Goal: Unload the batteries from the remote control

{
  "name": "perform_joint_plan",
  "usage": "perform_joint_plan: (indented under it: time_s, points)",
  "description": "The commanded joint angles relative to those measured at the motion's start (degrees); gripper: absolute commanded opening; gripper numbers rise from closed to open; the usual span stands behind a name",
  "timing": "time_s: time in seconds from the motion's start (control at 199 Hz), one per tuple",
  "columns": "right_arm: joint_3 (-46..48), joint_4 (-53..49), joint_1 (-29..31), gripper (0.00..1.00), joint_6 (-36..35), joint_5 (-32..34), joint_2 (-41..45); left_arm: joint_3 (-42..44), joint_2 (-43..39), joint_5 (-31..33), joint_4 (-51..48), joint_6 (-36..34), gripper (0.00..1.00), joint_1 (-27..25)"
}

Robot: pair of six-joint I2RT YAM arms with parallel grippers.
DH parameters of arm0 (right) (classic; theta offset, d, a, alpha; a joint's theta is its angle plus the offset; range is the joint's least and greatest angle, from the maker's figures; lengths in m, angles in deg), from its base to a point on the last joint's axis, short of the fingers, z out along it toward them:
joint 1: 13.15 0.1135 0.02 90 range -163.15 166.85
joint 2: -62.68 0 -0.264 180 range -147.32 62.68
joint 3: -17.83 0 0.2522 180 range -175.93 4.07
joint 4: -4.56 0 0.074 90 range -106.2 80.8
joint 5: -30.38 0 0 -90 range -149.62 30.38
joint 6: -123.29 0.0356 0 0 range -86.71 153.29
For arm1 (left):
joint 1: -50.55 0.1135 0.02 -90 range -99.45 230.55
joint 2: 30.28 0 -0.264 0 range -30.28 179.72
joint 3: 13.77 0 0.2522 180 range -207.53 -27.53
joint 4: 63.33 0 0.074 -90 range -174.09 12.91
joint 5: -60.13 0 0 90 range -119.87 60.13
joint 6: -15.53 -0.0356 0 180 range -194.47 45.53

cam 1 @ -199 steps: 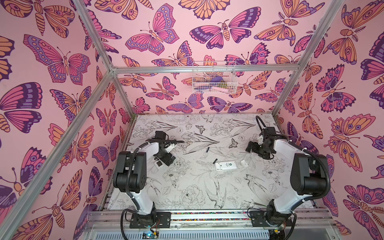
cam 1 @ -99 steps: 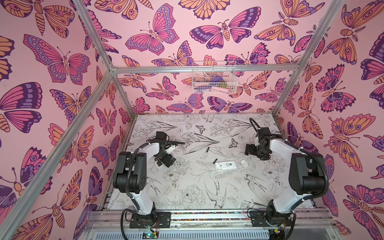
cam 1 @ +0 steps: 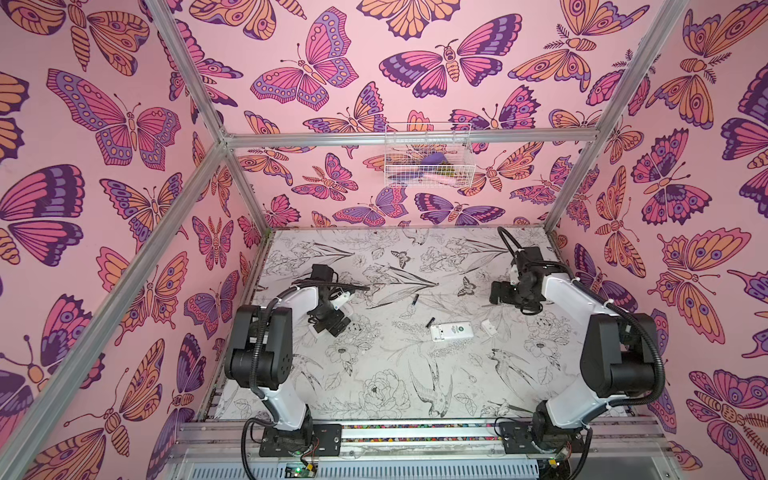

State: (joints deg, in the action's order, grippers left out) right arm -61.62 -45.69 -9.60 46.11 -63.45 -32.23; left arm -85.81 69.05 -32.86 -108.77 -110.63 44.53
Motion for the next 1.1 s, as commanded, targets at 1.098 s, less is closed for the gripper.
perform_joint_plan:
  time_s: [1.098]
  points:
    - [-2.9, -2.3, 9.3, 1.00, 0.7, -0.5, 3.1, 3.5, -9.4, -1.0, -2.6, -1.1, 0.99, 2.3]
